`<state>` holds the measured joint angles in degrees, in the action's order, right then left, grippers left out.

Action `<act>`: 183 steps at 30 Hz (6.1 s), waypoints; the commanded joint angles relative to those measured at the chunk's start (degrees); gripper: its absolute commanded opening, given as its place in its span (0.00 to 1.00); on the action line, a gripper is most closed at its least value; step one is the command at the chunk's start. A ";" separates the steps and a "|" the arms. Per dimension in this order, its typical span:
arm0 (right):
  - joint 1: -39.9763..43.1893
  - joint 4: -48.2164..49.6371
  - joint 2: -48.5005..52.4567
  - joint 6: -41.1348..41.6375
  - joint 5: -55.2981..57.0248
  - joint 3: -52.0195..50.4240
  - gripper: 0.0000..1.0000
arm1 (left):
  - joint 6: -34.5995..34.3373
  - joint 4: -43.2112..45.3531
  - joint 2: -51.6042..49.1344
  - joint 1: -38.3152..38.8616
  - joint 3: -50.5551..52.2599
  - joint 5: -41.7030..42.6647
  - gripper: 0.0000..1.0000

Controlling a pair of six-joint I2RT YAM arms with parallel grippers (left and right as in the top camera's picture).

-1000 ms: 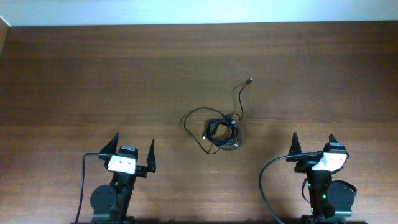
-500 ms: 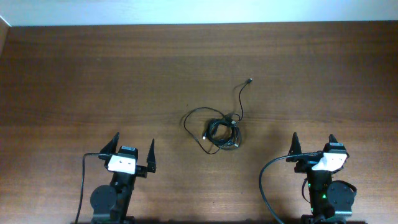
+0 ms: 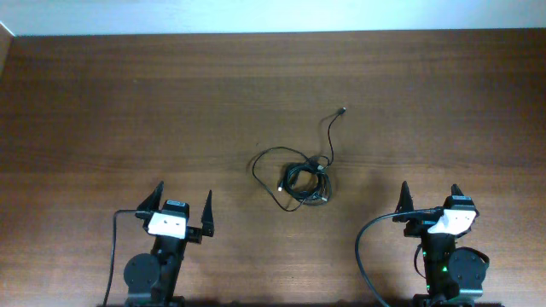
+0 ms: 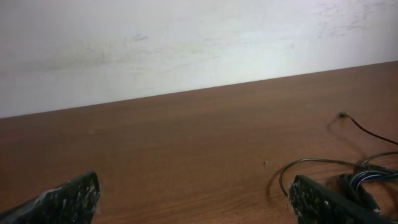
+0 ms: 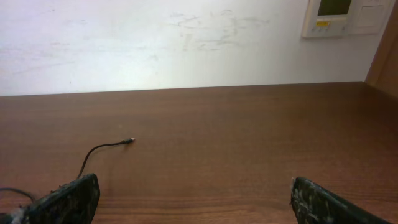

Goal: Untangle cables

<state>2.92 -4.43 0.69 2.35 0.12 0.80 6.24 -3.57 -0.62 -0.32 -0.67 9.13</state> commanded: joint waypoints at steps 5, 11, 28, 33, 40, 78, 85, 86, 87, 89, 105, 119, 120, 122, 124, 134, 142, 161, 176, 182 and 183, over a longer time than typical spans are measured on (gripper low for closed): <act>-0.26 -0.07 -0.33 -0.44 0.11 -0.48 0.98 | 1.40 -0.39 0.28 0.26 0.20 -1.90 0.99; -0.26 -0.07 -0.33 -0.44 0.11 -0.48 0.98 | 1.40 -0.37 0.28 0.26 0.15 -1.92 0.99; -0.26 -0.07 -0.33 -0.44 0.11 -0.48 0.98 | 0.94 0.26 0.28 0.26 -1.84 -1.03 0.99; -0.26 -0.07 -0.33 -0.44 0.11 -0.48 0.98 | 0.92 -1.01 0.26 0.28 -5.01 -1.03 0.99; -0.26 -0.07 -0.33 -0.44 0.11 -0.48 0.98 | 0.94 -2.12 -0.07 0.28 -7.28 -1.03 0.99; -0.26 -0.07 -0.33 -0.44 0.11 -0.48 0.98 | -1.22 -9.14 -0.22 0.26 -3.28 -7.04 0.99; -0.26 -0.07 -0.33 -0.44 0.11 -0.48 0.98 | -1.22 -9.14 -0.22 0.26 -3.28 -7.04 0.99; -0.26 -0.07 -0.33 -0.44 0.11 -0.48 0.98 | -1.22 -9.14 -0.22 0.26 -3.28 -7.04 0.99; -0.26 -0.07 -0.33 -0.44 0.11 -0.48 0.98 | -1.22 -9.14 -0.22 0.26 -3.28 -7.04 0.99; -0.26 -0.07 -0.33 -0.44 0.11 -0.48 0.98 | -1.22 -9.14 -0.22 0.26 -3.28 -7.04 0.99; -0.26 -0.07 -0.33 -0.44 0.11 -0.48 0.98 | -2.36 3.80 -7.39 0.17 -11.78 5.27 0.99; -0.26 -0.07 -0.33 -0.44 0.11 -0.48 0.98 | -2.34 -13.86 -48.06 0.17 -42.60 16.00 0.99; -0.26 -0.07 -0.33 -0.44 0.11 -0.48 0.98 | -2.34 -13.86 -49.27 0.17 -42.60 16.20 0.99; -0.26 -0.07 -0.33 -0.44 0.11 -0.48 0.99 | -2.38 -14.14 -52.30 0.17 -42.60 17.16 0.99; -0.26 -0.07 -0.33 -0.44 0.11 -0.48 0.98 | -2.36 -14.82 -54.64 0.17 -42.58 23.54 0.99; -0.26 -0.07 -0.33 -0.44 0.11 -0.48 0.98 | -2.36 -18.93 -61.24 0.17 -42.56 26.95 0.99; -0.26 -0.07 -0.33 -0.44 0.11 -0.48 0.99 | -7.17 -22.73 -61.55 0.17 -42.58 16.50 0.99; -0.26 -0.07 -0.33 -0.44 0.11 -0.48 0.98 | -18.10 -34.64 -61.61 11.34 -50.97 2.36 0.98; -0.26 -0.07 -0.33 -0.44 0.11 -0.48 0.98 | -52.78 -7.74 -95.78 34.18 -50.97 1.49 0.76; -0.26 -0.07 -0.33 -0.44 0.11 -0.48 0.98 | -53.53 -6.32 -100.83 34.21 -50.97 -4.11 0.43; -0.26 -0.07 -0.33 -0.44 0.11 -0.48 0.98 | -53.53 -6.27 -101.46 34.21 -50.97 -4.48 0.36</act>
<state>2.90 -4.40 0.69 2.35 0.12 0.78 -46.39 -10.02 -100.22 33.69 -51.16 8.38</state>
